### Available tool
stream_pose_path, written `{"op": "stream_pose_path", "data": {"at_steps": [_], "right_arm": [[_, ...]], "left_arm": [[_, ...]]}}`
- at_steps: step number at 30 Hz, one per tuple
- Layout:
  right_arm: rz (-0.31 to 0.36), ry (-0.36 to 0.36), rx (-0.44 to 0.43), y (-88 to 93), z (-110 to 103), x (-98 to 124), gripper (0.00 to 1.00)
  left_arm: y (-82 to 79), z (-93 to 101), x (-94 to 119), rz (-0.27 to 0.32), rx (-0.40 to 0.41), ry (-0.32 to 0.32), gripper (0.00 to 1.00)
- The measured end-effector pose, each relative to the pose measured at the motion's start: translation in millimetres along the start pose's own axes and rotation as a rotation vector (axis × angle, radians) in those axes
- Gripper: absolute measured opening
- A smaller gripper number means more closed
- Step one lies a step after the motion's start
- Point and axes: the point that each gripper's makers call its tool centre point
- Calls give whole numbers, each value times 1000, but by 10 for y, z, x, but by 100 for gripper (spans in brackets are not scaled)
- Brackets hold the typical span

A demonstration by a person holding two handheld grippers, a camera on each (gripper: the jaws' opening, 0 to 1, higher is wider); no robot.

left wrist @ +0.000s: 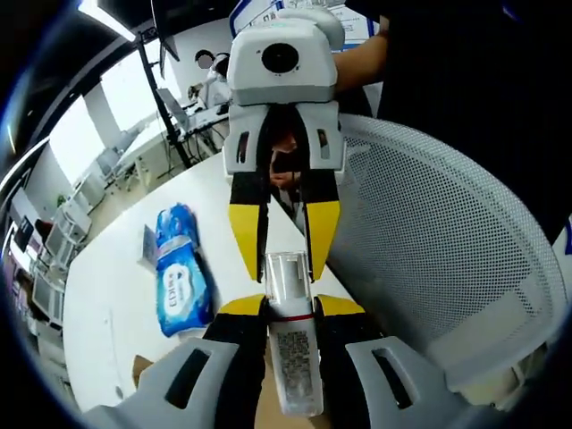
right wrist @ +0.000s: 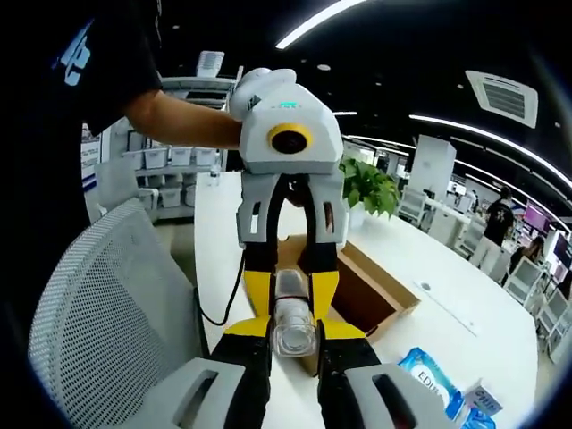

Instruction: Operate the shoe box by opening the lid, removing the specified soft item, and placing it in the target area until the item is outside and the box remains undamaged.

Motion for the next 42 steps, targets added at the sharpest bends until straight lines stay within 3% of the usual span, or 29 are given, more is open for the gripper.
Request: {"op": "stream_pose_path", "data": {"at_steps": [15, 18, 22, 35, 42], "right_arm": [[-40, 18, -23, 32, 68, 22, 12], [-43, 19, -23, 33, 75, 18, 12], [-45, 12, -21, 25, 67, 0, 12], [-50, -7, -31, -47, 145, 1, 12], [-70, 5, -33, -71, 249, 57, 12]], "left_arm": [[1, -87, -68, 4, 37, -43, 21], [-26, -141, -62, 15, 65, -64, 26], [-60, -219, -43, 28, 126, -95, 39], [-36, -359, 92, 84, 257, -203, 51], [18, -471, 225, 123, 360, -303, 65]]}}
Point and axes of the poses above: the point that each gripper's makers call its tool centre point, and the gripper's own axes: x roughly backward along the fingers, z roughly to its right, y roughly out of its underside, and after that the axes turned 13 degrees about -y, right-handed
